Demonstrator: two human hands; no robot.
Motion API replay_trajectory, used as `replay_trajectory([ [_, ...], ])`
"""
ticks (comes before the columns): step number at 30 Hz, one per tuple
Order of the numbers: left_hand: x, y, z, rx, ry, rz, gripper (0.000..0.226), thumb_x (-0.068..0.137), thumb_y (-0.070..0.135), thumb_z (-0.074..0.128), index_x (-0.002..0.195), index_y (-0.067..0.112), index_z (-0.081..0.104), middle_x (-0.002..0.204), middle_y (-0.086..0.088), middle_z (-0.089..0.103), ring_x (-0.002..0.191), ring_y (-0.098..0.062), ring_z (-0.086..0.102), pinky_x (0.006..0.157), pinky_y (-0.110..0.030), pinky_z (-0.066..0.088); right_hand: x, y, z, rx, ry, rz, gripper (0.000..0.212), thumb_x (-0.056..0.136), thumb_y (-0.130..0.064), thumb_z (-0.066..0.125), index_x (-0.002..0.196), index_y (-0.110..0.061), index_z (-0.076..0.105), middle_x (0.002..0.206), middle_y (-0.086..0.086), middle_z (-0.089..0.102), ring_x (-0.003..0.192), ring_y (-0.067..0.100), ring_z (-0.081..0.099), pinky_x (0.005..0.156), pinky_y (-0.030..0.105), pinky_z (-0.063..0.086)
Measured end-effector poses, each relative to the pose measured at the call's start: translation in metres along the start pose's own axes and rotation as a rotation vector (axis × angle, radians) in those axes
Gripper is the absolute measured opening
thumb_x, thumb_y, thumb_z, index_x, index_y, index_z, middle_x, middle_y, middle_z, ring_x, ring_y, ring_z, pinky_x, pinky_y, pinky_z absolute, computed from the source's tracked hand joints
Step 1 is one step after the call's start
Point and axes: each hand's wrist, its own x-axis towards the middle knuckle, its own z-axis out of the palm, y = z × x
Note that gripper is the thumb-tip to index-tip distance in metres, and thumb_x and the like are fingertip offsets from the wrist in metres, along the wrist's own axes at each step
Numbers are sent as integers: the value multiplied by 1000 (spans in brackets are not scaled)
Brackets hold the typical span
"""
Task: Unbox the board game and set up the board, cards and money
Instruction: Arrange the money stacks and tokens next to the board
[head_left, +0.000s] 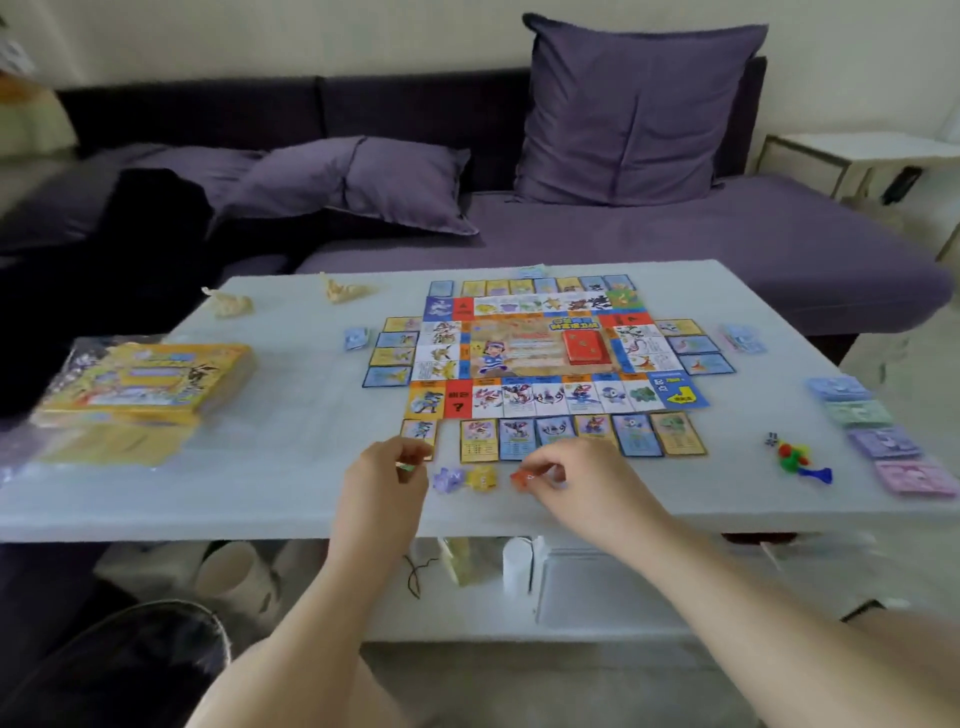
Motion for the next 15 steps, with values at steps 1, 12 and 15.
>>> replay_trajectory([
  [1, 1, -8, -2, 15, 3, 4, 21, 91, 8, 53, 104, 22, 63, 102, 3, 62, 78, -7, 53, 61, -16, 38, 3, -4, 6, -55, -8, -14, 21, 89, -25, 61, 107, -23, 71, 99, -9, 69, 76, -2, 52, 67, 11, 37],
  [12, 20, -47, -20, 100, -57, -30, 37, 94, 9, 50, 130, 20, 54, 128, 4, 59, 109, -11, 56, 86, -21, 42, 32, -66, 54, -310, -131, -244, 41, 90, -36, 57, 127, -17, 56, 120, -3, 60, 114, 18, 44, 90, 29, 35],
  [15, 21, -51, -20, 110, -90, -14, 37, 94, 11, 50, 128, 22, 55, 123, 6, 61, 106, -10, 58, 83, -18, 41, 43, -74, 65, -420, -147, -252, 52, 89, -44, 57, 133, -17, 50, 130, -3, 55, 119, 20, 40, 99, 36, 34],
])
